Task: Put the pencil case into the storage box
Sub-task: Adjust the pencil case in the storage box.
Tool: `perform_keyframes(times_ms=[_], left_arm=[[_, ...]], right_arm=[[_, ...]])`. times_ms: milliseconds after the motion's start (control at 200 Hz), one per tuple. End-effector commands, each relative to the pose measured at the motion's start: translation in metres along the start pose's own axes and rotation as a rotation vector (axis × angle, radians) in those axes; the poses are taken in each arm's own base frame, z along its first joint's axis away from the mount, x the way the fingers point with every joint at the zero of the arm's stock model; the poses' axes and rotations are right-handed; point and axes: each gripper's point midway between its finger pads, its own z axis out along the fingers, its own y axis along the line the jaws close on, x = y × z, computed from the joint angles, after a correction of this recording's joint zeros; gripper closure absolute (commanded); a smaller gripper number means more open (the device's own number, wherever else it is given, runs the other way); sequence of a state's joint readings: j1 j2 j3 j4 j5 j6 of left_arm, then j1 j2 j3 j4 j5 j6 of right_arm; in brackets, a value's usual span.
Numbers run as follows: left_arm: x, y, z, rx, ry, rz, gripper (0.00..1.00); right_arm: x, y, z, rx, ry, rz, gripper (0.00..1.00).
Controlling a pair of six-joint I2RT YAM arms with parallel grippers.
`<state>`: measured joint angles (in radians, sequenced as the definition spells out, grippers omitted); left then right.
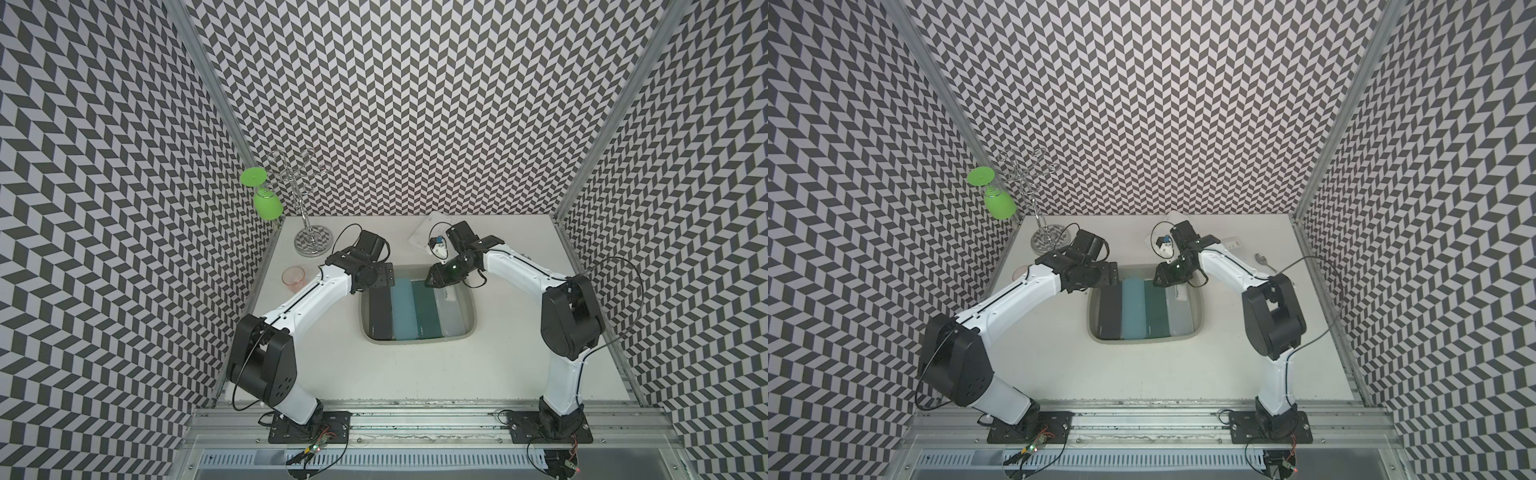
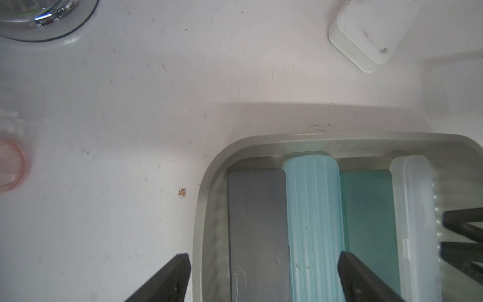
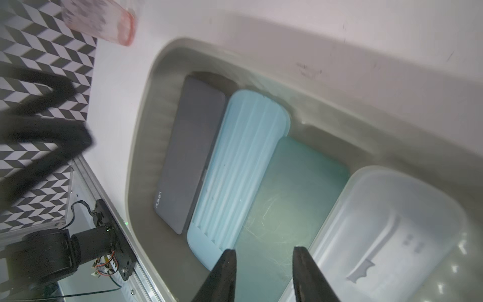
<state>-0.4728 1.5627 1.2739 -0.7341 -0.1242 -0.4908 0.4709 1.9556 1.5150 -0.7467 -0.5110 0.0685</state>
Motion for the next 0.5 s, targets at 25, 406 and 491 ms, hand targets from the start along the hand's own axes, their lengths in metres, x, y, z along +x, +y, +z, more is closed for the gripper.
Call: perform_keyframes(times_ms=[25,406,491], left_arm=[[0.000,0.004,-0.010,-0.004,-0.029,-0.005,0.07],[-0.004,0.006,-0.013,-0.015,-0.044,-0.010,0.07],[-0.007,0.006,-0.014,-0.015,-0.050,-0.013,0.07]], right_arm=[[0.029,-0.015,0.034,-0.040,0.059,0.029,0.61],[0.064,-0.042,0.045,-0.003,0.099,0.037,0.61],[0.039,-0.027,0.028,-0.031,0.048,0.007,0.61]])
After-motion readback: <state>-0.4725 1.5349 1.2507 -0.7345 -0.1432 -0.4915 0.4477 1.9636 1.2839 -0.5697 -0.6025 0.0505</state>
